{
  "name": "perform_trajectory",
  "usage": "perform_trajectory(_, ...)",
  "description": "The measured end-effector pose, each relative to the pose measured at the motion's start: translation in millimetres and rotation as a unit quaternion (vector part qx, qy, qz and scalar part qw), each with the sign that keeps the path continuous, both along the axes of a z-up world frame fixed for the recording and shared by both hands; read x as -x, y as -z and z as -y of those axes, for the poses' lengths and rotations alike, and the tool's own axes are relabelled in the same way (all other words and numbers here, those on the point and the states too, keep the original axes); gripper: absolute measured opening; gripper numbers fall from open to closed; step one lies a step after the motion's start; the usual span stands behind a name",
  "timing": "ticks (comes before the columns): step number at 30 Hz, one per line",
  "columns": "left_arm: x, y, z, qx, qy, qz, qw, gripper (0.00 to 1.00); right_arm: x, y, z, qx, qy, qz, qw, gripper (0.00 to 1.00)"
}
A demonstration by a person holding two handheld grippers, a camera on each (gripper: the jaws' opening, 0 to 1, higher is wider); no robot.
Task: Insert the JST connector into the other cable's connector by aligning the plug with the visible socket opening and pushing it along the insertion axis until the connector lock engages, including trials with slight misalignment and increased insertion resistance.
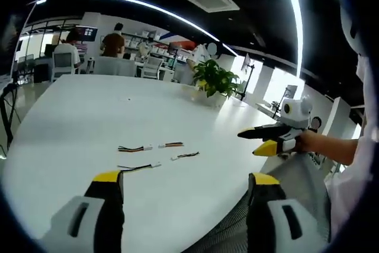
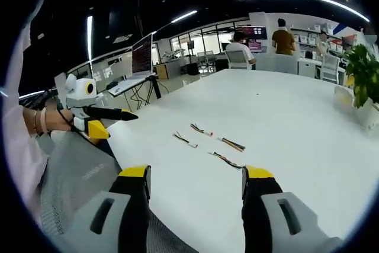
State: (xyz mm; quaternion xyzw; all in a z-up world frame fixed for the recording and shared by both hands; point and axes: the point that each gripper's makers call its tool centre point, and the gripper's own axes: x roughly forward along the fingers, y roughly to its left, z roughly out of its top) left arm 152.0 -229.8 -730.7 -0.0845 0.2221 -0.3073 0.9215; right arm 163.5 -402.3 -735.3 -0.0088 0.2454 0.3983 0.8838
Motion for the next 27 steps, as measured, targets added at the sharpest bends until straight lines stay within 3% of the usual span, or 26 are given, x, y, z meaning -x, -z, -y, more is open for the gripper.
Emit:
perform_trajectory(11,0.1,1.9,1.4,-0.005,0.004,-0.001,1.0,0.84,0.0,2.8,0.1,0.012,-0.005,0.003,0.9999,0.6)
perform_trajectory(27,-0.7,0.8,1.6,-0.01,0.002,0.003,0.9999,0.83,-3.5,-3.8,1.9,-0.002,0.003,0.016,0.9999,0.58)
